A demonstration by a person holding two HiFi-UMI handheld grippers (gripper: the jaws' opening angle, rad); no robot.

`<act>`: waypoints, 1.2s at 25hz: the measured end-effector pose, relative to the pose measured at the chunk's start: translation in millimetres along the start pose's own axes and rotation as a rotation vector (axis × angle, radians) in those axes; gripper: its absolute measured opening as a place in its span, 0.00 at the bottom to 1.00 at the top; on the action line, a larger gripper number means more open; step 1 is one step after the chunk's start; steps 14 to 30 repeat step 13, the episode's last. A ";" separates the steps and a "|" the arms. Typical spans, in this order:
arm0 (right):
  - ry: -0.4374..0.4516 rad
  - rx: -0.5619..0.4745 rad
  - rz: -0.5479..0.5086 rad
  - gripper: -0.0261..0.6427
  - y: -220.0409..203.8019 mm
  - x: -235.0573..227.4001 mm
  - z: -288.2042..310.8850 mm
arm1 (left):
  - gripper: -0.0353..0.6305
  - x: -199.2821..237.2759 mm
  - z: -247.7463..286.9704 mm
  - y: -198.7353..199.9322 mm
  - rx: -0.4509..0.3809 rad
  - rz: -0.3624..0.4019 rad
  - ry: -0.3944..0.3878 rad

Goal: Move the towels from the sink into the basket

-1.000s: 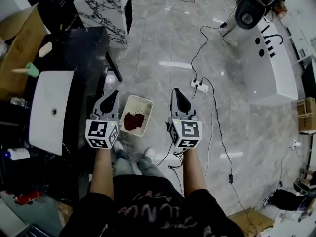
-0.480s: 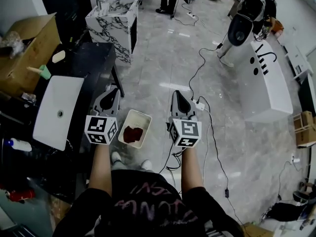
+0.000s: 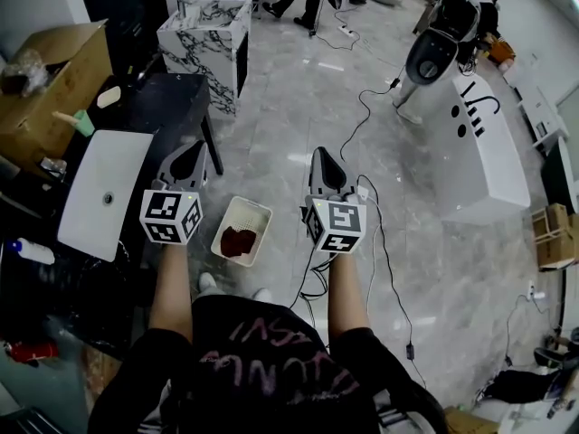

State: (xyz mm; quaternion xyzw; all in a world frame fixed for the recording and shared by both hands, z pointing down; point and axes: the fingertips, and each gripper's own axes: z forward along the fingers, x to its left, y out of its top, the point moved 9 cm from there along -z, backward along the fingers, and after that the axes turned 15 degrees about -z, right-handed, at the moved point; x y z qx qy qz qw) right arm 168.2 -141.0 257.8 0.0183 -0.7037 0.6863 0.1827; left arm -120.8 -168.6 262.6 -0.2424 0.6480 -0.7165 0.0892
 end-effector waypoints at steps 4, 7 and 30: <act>-0.002 -0.006 -0.010 0.06 3.5 -0.9 -2.8 | 0.08 -2.8 -3.7 3.3 -0.006 0.003 -0.005; -0.011 -0.013 -0.007 0.06 9.6 -2.0 -5.0 | 0.08 -5.3 -6.4 7.0 -0.007 0.006 -0.003; -0.024 -0.009 -0.017 0.06 10.8 -0.6 -8.6 | 0.08 -8.9 -11.2 9.9 -0.006 0.014 -0.009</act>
